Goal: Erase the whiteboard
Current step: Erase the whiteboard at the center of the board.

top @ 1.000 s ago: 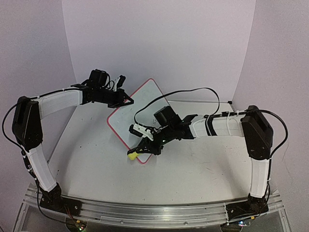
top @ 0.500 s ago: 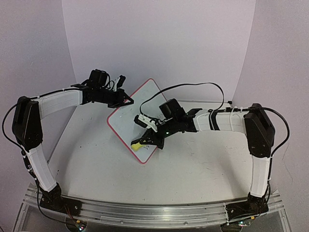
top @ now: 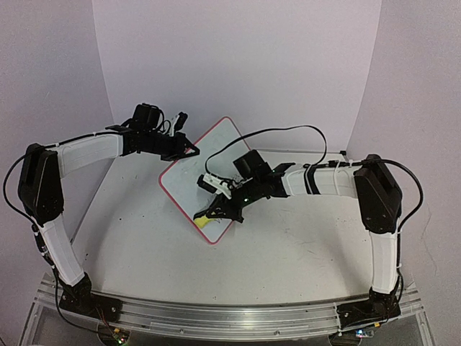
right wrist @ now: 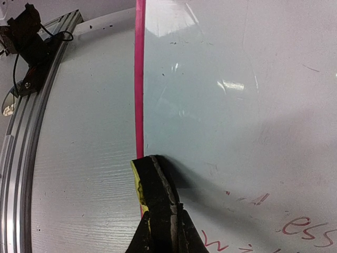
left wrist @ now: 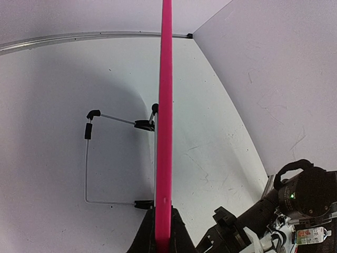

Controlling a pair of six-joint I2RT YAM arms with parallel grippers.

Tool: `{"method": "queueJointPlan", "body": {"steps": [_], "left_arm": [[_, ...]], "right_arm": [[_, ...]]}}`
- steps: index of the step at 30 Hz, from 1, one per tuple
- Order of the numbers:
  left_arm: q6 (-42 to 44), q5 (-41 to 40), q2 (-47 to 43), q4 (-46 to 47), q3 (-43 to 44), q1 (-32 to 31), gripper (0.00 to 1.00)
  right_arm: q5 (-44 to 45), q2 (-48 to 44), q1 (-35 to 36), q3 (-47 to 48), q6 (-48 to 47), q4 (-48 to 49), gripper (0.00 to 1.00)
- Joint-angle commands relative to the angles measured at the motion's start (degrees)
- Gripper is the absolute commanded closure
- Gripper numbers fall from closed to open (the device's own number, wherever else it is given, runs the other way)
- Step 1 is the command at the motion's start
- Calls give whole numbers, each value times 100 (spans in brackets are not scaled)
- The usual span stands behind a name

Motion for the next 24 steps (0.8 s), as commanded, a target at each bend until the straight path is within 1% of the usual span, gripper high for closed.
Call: {"method": "queueJointPlan", "body": {"steps": [1, 3, 7, 12, 17, 19, 24], "left_arm": [[-1, 276, -27, -325, -106, -233, 100], [-8, 287, -16, -330, -98, -233, 100], [-4, 259, -50, -326, -124, -233, 100], [-1, 243, -91, -327, -137, -232, 100], [3, 268, -94, -328, -123, -233, 100], [2, 276, -98, -330, -123, -233, 100], [4, 261, -103, -331, -141, -240, 100]], "right_arm": [[27, 214, 158, 42, -88, -151, 100], [126, 265, 177, 79, -71, -166, 100], [597, 291, 129, 112, 59, -136, 100], [734, 224, -257, 11, 364, -38, 100], [1677, 147, -569, -76, 618, 272, 100], [2187, 112, -667, -123, 679, 470, 100], [2325, 103, -832, -35, 679, 683, 100]]}}
